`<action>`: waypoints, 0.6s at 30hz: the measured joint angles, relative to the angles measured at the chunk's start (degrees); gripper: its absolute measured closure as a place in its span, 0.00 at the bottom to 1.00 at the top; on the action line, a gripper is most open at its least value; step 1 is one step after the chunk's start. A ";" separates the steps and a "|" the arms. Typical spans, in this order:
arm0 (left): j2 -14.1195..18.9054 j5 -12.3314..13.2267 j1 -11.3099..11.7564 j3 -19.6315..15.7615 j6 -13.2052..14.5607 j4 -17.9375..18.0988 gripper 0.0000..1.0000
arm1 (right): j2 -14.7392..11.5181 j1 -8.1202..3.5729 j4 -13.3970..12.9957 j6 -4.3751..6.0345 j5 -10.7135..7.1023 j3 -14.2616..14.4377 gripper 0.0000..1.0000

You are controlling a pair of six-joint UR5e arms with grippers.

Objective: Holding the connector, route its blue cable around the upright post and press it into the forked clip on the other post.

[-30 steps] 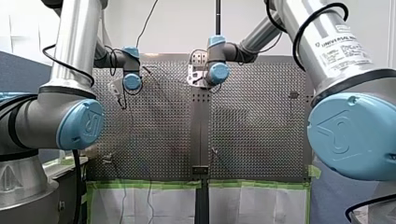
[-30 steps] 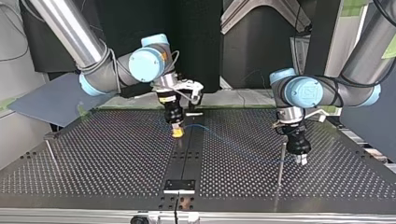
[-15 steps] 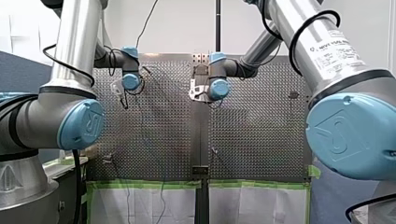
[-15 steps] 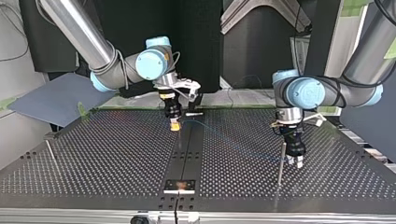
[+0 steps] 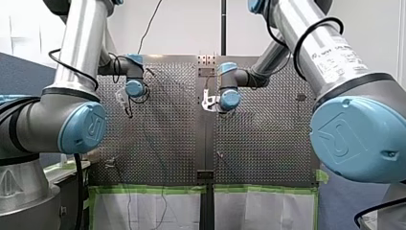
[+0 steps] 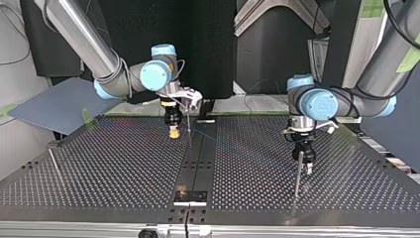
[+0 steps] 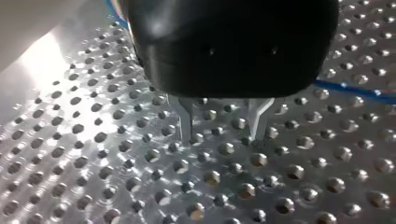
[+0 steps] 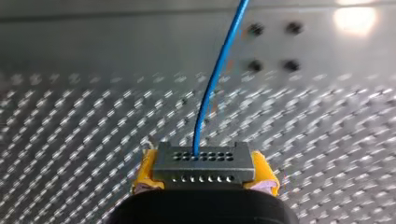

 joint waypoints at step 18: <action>-0.12 -0.35 -0.28 0.01 0.03 -0.05 0.40 | 0.32 -3.35 -8.06 1.19 2.39 8.39 1.00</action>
